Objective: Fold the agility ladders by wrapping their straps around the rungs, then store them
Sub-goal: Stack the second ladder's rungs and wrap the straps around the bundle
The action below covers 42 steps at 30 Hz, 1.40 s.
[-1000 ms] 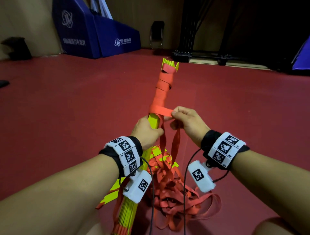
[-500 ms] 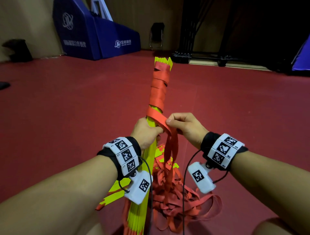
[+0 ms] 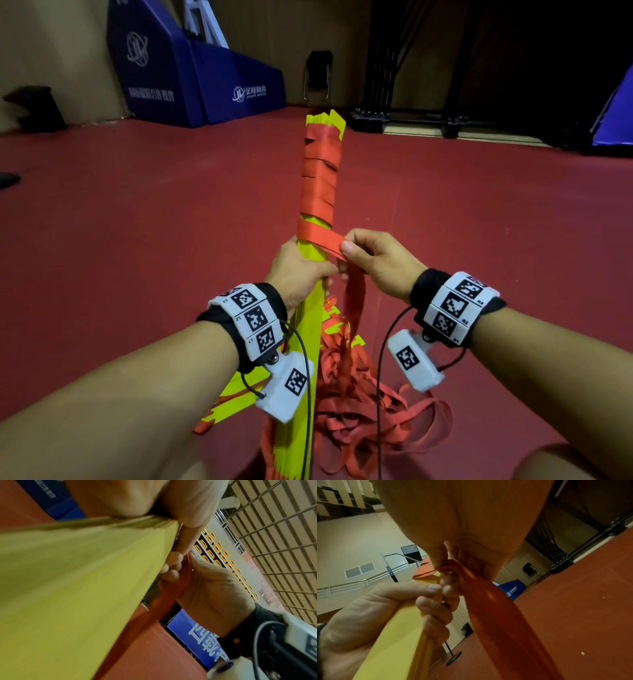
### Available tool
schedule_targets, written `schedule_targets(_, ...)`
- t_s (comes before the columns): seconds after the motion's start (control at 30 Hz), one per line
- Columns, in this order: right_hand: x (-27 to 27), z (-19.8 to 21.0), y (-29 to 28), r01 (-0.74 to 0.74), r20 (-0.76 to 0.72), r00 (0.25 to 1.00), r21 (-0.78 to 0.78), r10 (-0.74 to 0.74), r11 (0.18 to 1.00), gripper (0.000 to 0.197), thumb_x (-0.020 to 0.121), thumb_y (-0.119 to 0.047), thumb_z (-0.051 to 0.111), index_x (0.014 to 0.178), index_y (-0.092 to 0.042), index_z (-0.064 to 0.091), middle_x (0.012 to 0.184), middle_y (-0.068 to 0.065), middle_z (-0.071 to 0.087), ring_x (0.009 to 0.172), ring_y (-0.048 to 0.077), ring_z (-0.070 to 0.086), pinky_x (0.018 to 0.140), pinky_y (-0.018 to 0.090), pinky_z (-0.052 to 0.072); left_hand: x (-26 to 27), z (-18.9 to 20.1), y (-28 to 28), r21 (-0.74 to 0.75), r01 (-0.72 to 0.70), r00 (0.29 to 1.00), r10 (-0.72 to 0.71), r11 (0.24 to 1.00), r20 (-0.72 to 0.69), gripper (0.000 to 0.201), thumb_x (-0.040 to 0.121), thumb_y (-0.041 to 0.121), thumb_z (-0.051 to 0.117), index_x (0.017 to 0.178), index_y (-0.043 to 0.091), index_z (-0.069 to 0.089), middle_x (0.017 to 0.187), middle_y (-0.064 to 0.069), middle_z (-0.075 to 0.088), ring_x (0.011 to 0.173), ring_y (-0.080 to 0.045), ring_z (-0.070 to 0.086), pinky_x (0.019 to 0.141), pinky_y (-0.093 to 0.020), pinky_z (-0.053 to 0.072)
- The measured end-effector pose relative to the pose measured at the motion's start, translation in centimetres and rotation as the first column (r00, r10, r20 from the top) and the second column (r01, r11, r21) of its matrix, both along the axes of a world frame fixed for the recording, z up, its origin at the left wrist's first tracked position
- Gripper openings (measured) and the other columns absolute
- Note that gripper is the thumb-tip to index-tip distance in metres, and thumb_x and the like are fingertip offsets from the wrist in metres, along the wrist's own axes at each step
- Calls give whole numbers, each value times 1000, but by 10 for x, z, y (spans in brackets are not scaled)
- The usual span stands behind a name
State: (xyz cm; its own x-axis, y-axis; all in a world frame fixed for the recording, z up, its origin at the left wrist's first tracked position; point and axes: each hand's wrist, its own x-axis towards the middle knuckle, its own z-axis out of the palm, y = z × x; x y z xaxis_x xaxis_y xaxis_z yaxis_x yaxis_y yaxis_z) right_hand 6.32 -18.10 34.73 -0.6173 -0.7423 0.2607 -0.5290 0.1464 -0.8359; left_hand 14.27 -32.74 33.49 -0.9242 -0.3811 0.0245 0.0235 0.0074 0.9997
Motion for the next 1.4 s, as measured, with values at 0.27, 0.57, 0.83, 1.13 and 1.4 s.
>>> schedule_targets(0.27, -10, 7, 8, 19, -66, 998, -63, -23, 998, 18, 99, -12, 60, 82, -17, 60, 67, -8, 60, 63, 4, 51, 65, 20, 40, 1, -2, 0, 55, 84, 996, -85, 995, 12, 39, 85, -7, 69, 121, -6, 54, 75, -11, 57, 49, -15, 60, 46, -27, 50)
schedule_targets(0.57, -7, 4, 5, -37, 61, 997, -117, 45, 992, 16, 102, -9, 51, 87, -10, 54, 62, -8, 56, 53, 9, 47, 54, 23, 41, 2, 1, 4, 143, 131, 991, -128, 981, -28, 21, 79, -7, 76, 97, -1, 68, 77, -14, 66, 63, -20, 66, 60, -32, 59)
schedule_targets(0.83, -11, 1, 2, -19, 142, 989, -199, 48, 980, 5, 95, -14, 63, 97, -12, 59, 69, -2, 57, 54, 14, 49, 52, 24, 42, 2, -2, 7, 97, 166, 983, -157, 981, -92, 17, 84, -11, 68, 91, 4, 72, 76, -12, 75, 67, -20, 73, 67, -31, 60)
schedule_targets(1.13, -7, 4, 0, 29, -97, 995, -72, -36, 997, 5, 95, -20, 65, 91, -23, 66, 74, -13, 64, 70, 7, 59, 70, 34, 51, -2, -5, 10, -58, 108, 991, -113, 992, -78, 63, 56, 24, 93, 112, 10, 66, 103, -11, 73, 91, -22, 70, 85, -41, 56)
schedule_targets(1.4, -6, 4, -6, 126, -149, 979, -77, -136, 989, 7, 90, -28, 69, 86, -23, 68, 71, -7, 67, 67, 20, 65, 71, 49, 57, -2, -6, 10, -221, -18, 1000, 12, 975, -29, 53, 51, 49, 84, 98, 26, 77, 87, -5, 78, 84, -27, 75, 79, -56, 59)
